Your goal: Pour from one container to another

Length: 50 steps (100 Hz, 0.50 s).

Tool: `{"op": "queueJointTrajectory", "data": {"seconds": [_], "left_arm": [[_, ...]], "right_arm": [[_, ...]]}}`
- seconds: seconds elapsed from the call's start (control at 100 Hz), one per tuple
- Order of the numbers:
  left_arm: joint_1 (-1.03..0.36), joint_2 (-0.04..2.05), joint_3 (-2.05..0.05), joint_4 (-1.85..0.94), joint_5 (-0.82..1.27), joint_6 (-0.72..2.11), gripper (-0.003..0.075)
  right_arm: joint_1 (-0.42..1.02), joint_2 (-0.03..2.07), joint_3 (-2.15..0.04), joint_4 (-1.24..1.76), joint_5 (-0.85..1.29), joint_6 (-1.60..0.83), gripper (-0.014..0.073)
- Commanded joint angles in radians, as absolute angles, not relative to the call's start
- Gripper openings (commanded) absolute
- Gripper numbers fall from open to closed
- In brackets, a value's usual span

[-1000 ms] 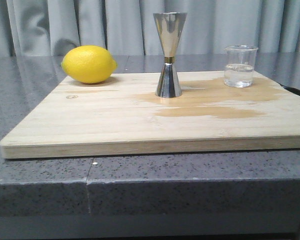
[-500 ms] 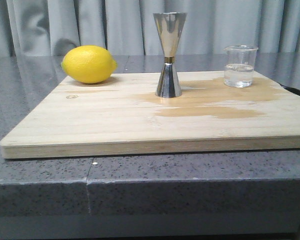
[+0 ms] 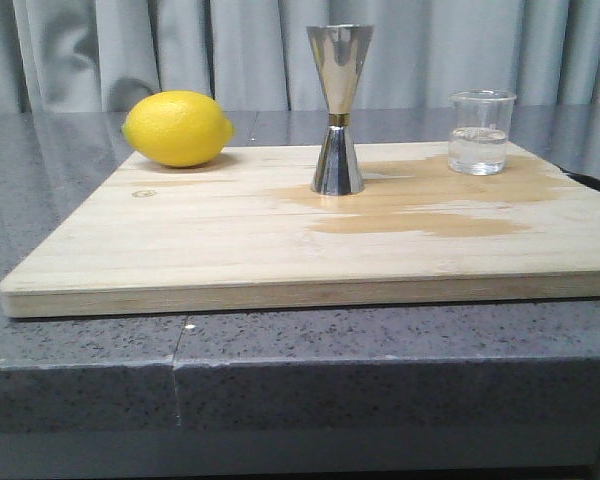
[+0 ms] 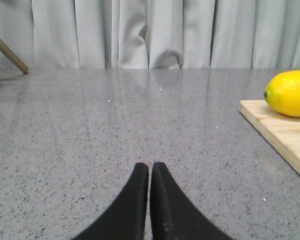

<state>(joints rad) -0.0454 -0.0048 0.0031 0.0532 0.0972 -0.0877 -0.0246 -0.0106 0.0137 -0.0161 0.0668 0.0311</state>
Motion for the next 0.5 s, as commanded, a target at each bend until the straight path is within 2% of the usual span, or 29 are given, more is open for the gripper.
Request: {"op": "queueJointTrajectory", "data": {"seconds": [0.0,0.11,0.31,0.49], "left_arm": [[-0.054,-0.029,0.039,0.046,-0.037,-0.089,-0.0019],[-0.054,-0.029,0.015,0.04,-0.094,-0.089,-0.0019],[-0.054,-0.025,-0.093,0.034,-0.061,-0.089,-0.0019],[-0.054,0.05,-0.24,0.034,0.067,-0.089,-0.0019]], "right_arm": [[-0.032,-0.027,0.039,0.0,-0.041,0.029,-0.0075],[-0.032,-0.027,0.012,0.069,-0.04,0.029,-0.0075],[-0.032,0.005,-0.106,0.086,0.009,0.029,-0.0075],[-0.032,0.127,-0.279,0.071,0.113,0.027,-0.0075]]}}
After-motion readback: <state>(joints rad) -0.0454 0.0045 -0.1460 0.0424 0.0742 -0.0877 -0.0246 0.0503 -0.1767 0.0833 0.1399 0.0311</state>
